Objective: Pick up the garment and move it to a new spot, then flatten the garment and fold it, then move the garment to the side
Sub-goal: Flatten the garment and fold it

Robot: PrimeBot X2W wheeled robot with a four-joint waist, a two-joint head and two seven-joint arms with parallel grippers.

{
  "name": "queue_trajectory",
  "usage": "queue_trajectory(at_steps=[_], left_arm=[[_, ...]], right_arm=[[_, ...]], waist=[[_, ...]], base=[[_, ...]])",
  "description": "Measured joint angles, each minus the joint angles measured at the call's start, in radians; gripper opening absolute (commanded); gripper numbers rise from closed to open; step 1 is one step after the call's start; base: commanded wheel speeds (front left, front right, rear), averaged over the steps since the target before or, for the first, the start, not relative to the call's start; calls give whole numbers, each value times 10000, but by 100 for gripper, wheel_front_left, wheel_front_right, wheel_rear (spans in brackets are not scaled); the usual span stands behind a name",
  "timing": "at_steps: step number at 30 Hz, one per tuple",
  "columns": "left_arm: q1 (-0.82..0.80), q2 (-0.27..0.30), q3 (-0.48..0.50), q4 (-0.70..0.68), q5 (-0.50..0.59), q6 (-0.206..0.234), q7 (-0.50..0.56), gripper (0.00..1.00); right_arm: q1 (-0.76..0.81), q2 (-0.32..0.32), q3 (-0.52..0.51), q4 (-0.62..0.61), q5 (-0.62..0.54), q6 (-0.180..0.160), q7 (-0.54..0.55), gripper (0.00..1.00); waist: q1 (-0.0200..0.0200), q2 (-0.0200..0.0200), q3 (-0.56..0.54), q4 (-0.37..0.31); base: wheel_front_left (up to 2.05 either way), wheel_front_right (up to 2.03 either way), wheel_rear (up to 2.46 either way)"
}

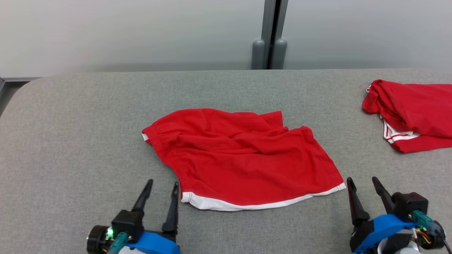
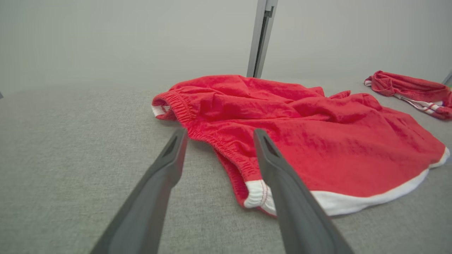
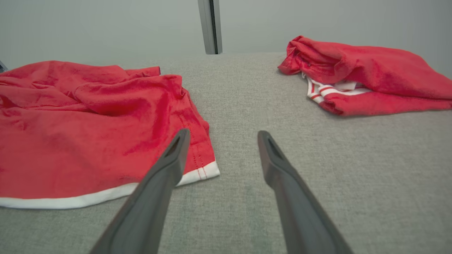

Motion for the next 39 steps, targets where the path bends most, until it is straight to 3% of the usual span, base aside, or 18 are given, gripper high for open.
queue_trajectory(at_steps=[14,30,31,32,33,34,39], left_arm=[[-859,-2,-1344,1958,-265,-148,2,100],[-1993,-2,-2780,2984,-855,-194,2,100],[-2039,-6,-2853,3049,-913,-194,2,83],[-2078,-6,-2941,3131,-978,-194,0,53],[-2108,-2,-3022,3212,-1030,-194,0,27],[-2148,-2,-3078,3258,-1081,-194,0,0],[-2313,0,-3317,3225,-1304,-194,2,0]], right_arm=[[-1605,2,408,3099,169,2,-842,100],[-2623,-27,1020,4742,763,0,-1360,100],[-2667,-50,1141,4775,872,-4,-1384,42],[-2685,-75,1254,4786,972,-15,-1392,7],[-2693,-104,1369,4794,1074,-15,-1419,0],[-2704,-107,1476,4798,1137,-15,-1419,0],[-2626,-52,1918,4351,1267,-13,-1340,0]], waist=[[0,0,542,77],[0,0,914,65],[0,0,933,73],[0,0,946,74],[0,0,956,74],[0,0,962,74],[0,0,938,68]], base=[[0,0,0],[0,0,0],[0,0,0],[0,0,0],[0,0,0],[0,0,0],[0,0,0]])
